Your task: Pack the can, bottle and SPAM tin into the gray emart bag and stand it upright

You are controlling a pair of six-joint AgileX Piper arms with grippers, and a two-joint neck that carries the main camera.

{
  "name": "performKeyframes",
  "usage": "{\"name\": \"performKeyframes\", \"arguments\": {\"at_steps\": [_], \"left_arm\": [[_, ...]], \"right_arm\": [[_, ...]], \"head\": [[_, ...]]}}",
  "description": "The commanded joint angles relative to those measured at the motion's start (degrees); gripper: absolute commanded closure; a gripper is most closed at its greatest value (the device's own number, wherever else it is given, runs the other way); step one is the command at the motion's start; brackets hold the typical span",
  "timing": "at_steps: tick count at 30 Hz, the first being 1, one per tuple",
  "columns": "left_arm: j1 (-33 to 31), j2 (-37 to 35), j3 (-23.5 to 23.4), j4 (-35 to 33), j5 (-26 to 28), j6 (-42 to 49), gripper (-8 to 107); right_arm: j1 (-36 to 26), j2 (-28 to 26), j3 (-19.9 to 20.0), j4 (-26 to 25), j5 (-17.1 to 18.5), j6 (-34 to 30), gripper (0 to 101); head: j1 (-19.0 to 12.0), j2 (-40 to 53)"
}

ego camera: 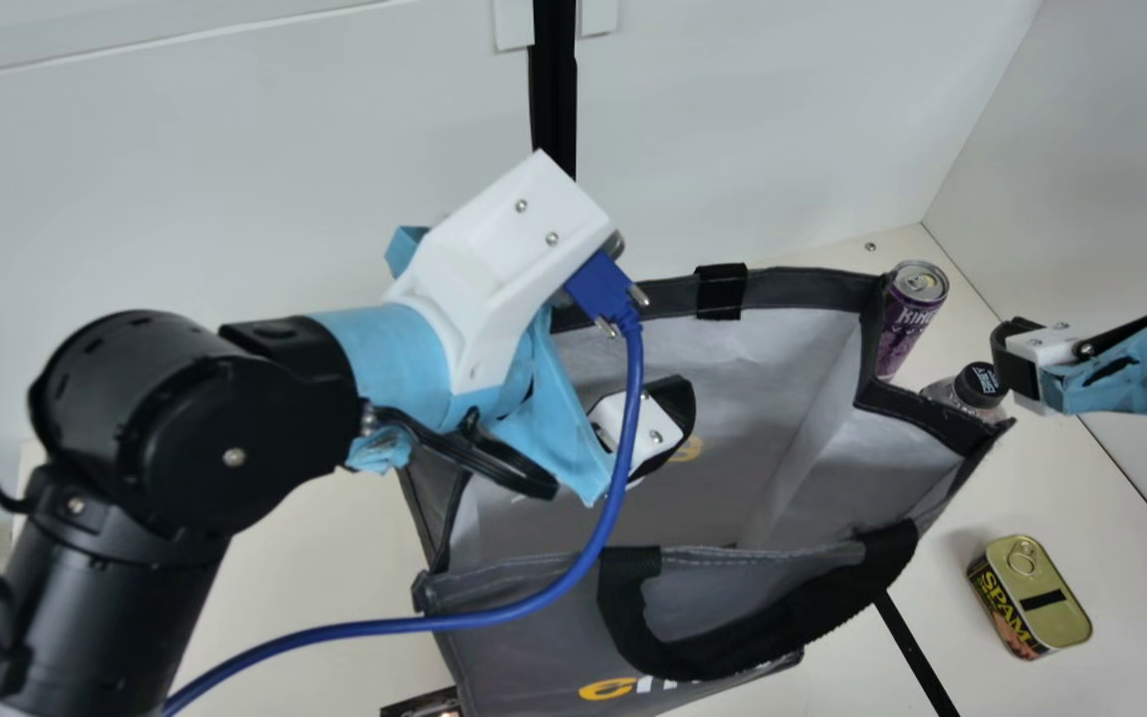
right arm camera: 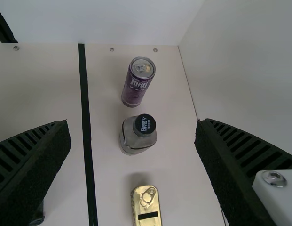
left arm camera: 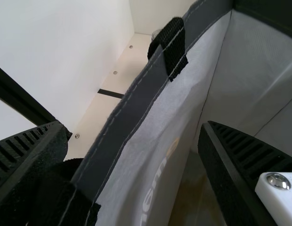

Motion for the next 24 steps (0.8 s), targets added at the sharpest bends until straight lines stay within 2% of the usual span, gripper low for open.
{"name": "performKeyframes", "arguments": {"at_steps": [1,13,24], "left_arm": [[-0.11,0.05,0.31,0.65,0.02,-0.01,29],[-0.52,-1.3,1.85,6.46,0.02,-3.64,107],[0.14,-4.05,2.99,12.69,0.02,-9.29,107]], "right_arm": [[0.0,0.0,0.0,0.0,0.0,0.0,6],[0.0,0.0,0.0,0.0,0.0,0.0,6],[0.0,0.0,0.0,0.0,0.0,0.0,6]], "head": [[-1.3,-0.05],[-1.3,-0.05],[-1.3,-0.05]]}}
